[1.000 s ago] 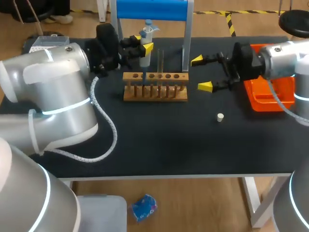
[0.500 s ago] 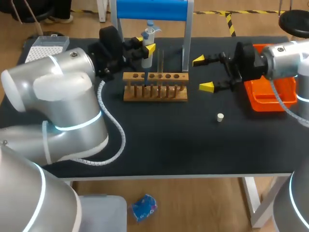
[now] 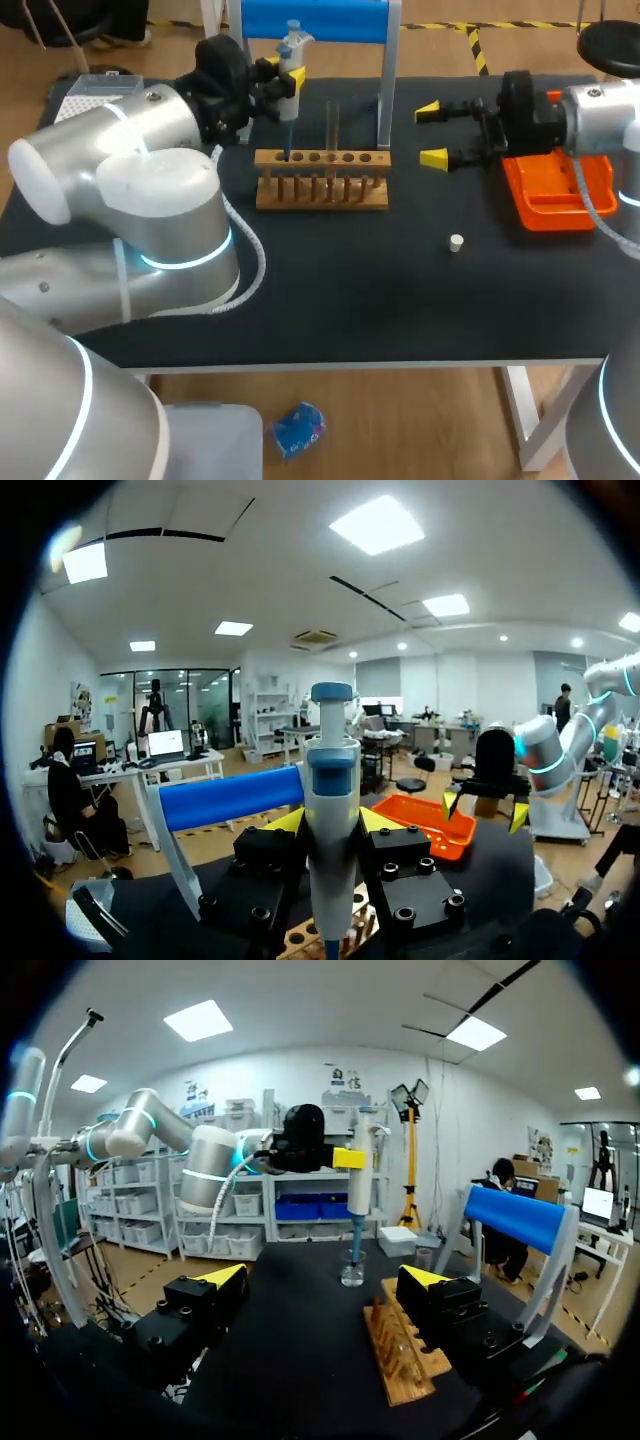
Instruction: Invert the test tube, pick up the pipette, mount the tip to pipette, aspirate from beaker and dispense into the tube, eject the tip, return the pipette, and cap with the stopper.
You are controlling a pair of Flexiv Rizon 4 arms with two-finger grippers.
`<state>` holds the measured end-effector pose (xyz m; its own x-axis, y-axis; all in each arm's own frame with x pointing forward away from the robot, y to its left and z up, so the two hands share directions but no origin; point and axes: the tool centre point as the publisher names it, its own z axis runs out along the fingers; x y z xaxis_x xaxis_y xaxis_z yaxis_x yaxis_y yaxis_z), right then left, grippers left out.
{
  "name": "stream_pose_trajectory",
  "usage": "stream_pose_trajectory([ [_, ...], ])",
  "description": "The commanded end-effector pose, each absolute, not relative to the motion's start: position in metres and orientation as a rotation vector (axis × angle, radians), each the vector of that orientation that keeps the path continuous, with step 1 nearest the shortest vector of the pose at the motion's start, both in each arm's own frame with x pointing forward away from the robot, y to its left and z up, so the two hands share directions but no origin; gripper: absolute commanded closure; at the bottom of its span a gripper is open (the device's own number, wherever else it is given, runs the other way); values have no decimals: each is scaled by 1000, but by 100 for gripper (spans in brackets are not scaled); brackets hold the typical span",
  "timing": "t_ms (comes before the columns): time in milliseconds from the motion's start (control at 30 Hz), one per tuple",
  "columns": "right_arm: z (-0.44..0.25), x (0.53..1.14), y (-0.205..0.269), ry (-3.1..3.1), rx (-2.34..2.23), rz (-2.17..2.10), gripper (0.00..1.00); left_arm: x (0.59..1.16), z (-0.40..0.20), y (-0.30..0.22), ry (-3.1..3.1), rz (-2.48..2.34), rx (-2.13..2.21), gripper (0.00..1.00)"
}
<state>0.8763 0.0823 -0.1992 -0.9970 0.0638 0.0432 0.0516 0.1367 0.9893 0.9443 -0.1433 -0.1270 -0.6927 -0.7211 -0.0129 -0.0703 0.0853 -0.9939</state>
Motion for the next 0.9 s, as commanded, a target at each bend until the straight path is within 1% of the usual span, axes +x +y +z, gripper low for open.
stream_pose_trajectory([
  [33, -193, 883, 84, 2349, 190, 2026, 0, 967, -117, -149, 1811, -1511, -918, 100],
  [733, -179, 967, 109, 2366, 424, 1834, 0, 1046, -119, -119, 1902, -1230, -1197, 100],
  [900, -179, 967, 109, 2366, 424, 1834, 0, 1049, -120, -118, 1896, -1215, -1205, 100],
])
